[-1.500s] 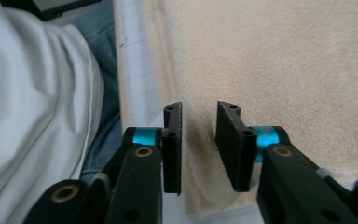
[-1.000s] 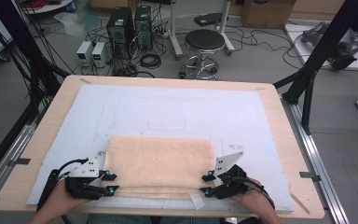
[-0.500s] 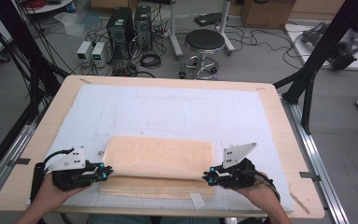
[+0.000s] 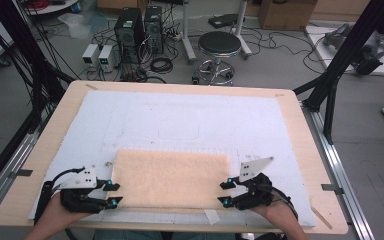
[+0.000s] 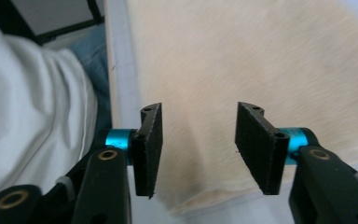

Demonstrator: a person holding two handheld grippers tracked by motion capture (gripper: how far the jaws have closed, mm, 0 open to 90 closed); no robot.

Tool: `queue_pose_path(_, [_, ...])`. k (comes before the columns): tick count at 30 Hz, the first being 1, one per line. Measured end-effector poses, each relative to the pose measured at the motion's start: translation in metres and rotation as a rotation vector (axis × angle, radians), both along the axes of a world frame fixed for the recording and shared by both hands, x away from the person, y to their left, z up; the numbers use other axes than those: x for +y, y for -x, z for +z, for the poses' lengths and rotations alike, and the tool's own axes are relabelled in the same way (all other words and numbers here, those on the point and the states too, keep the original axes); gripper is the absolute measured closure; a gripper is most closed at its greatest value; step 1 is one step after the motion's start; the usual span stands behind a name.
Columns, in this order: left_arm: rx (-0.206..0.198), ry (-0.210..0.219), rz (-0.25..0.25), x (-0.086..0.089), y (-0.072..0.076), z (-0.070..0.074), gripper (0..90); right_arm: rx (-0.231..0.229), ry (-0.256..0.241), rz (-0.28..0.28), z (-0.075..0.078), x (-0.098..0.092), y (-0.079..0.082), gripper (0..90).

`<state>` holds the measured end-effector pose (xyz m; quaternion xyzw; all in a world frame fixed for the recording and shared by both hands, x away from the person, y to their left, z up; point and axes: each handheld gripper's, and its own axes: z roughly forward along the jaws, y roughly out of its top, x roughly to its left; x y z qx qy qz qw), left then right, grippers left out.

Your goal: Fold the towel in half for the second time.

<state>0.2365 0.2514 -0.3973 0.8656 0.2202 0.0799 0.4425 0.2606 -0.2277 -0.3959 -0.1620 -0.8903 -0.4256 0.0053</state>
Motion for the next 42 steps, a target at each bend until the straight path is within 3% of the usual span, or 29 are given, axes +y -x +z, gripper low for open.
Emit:
queue_pose_path(4, [-0.031,0.002,0.057,-0.001,-0.017,0.007,49.5,-0.050,-0.004,-0.089,0.012,-0.001,-0.016,45.2])
queue_pose_path(9, [-0.042,0.020,0.168,-0.004,-0.050,0.009,44.0,-0.080,0.023,-0.207,0.017,-0.003,-0.044,41.5])
queue_pose_path(14, [-0.028,0.026,0.294,-0.003,-0.079,0.005,40.9,-0.055,0.041,-0.276,0.008,-0.003,-0.071,39.4])
queue_pose_path(17, [-0.007,0.020,0.331,-0.002,-0.093,-0.002,40.1,-0.031,0.046,-0.283,-0.001,-0.001,-0.083,39.4])
queue_pose_path(21, [0.059,-0.007,0.322,-0.003,-0.105,-0.014,41.1,-0.015,0.084,-0.278,-0.011,0.003,-0.092,40.6])
queue_pose_path(27, [0.130,-0.037,0.293,-0.007,-0.112,-0.031,43.7,0.034,0.146,-0.258,-0.023,0.008,-0.098,47.5])
queue_pose_path(30, [0.140,-0.028,0.275,-0.006,-0.112,-0.033,49.4,0.033,0.158,-0.236,-0.028,0.010,-0.098,55.0])
queue_pose_path(32, [0.150,-0.021,0.268,-0.007,-0.112,-0.034,55.9,0.058,0.146,-0.232,-0.030,0.009,-0.099,59.6])
queue_pose_path(36, [0.140,-0.034,0.258,-0.008,-0.111,-0.033,71.6,0.079,0.138,-0.213,-0.031,0.009,-0.100,74.7])
queue_pose_path(39, [0.120,-0.054,0.268,-0.010,-0.108,-0.030,76.2,0.056,0.146,-0.193,-0.028,0.010,-0.098,78.9])
queue_pose_path(42, [0.071,-0.034,0.295,-0.011,-0.107,-0.023,78.2,0.021,0.121,-0.215,-0.018,0.006,-0.095,79.9])
